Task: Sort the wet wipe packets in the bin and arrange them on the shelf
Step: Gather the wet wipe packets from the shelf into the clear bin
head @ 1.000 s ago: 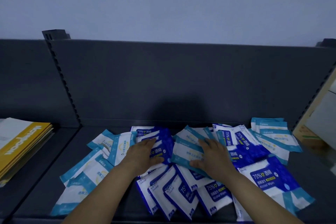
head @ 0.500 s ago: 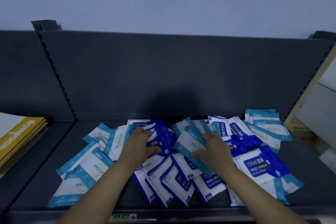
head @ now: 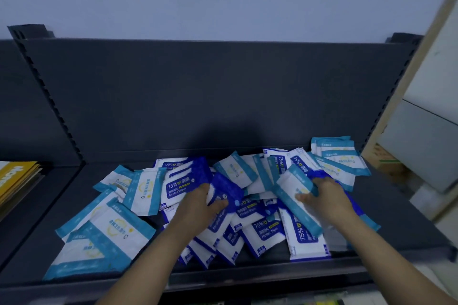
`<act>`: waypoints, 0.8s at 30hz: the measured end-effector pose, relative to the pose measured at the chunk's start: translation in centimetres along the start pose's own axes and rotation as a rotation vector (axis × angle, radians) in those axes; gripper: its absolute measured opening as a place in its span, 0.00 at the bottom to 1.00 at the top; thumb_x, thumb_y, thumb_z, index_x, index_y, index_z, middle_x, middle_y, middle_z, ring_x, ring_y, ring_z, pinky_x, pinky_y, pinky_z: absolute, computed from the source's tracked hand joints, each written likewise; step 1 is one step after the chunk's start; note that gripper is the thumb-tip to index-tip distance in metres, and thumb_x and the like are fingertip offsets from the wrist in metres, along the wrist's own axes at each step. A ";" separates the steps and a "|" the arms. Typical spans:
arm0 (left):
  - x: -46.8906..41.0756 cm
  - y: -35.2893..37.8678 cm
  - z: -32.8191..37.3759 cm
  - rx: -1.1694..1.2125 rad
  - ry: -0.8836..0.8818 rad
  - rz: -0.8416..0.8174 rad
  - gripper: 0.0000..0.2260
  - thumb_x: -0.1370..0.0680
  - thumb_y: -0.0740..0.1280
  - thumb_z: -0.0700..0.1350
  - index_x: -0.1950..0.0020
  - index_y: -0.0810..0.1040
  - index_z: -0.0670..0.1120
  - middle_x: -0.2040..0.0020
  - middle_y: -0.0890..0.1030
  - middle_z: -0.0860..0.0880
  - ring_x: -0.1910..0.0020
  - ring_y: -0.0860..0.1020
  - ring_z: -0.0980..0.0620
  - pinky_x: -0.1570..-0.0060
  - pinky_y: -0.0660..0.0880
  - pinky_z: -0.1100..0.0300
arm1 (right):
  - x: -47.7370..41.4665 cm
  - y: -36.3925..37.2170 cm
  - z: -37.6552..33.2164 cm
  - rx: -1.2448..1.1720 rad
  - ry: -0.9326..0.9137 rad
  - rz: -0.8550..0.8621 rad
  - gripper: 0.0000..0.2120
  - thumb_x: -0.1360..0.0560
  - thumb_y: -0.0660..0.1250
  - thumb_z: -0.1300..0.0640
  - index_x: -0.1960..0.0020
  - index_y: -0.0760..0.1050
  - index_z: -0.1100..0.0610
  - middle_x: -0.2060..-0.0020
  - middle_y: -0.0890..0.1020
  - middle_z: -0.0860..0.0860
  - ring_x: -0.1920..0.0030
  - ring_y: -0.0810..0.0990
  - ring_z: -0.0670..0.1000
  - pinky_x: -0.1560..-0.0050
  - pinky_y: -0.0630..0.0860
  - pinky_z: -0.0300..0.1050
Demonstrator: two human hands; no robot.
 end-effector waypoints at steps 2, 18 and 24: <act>0.0 0.8 -0.2 -0.141 0.009 0.050 0.17 0.24 0.67 0.56 0.45 0.72 0.45 0.48 0.74 0.51 0.46 0.74 0.51 0.49 0.69 0.63 | 0.4 0.9 0.8 0.136 0.002 -0.002 0.18 0.27 0.67 0.43 0.47 0.74 0.58 0.45 0.71 0.55 0.41 0.69 0.57 0.43 0.71 0.51; -0.4 6.6 4.5 -0.624 0.008 -0.212 0.29 0.24 0.63 0.63 0.30 0.65 0.47 0.33 0.68 0.45 0.35 0.66 0.45 0.36 0.67 0.50 | 0.0 0.1 5.0 0.109 0.074 -0.067 0.32 0.28 0.66 0.38 0.29 0.64 0.49 0.24 0.48 0.51 0.26 0.48 0.61 0.29 0.54 0.63; -0.2 5.9 5.7 -0.609 0.022 -0.108 0.35 0.28 0.68 0.62 0.27 0.56 0.51 0.36 0.72 0.47 0.38 0.68 0.46 0.43 0.66 0.53 | -1.0 -1.1 6.6 -0.081 0.044 -0.014 0.12 0.29 0.70 0.43 0.51 0.75 0.49 0.40 0.73 0.55 0.45 0.74 0.57 0.45 0.74 0.55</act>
Point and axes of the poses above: each hand's wrist, its own x-axis away from the middle knuckle, its own y-axis out of the palm, z = x × y, the point moved 8 cm from there along -x, towards the middle knuckle
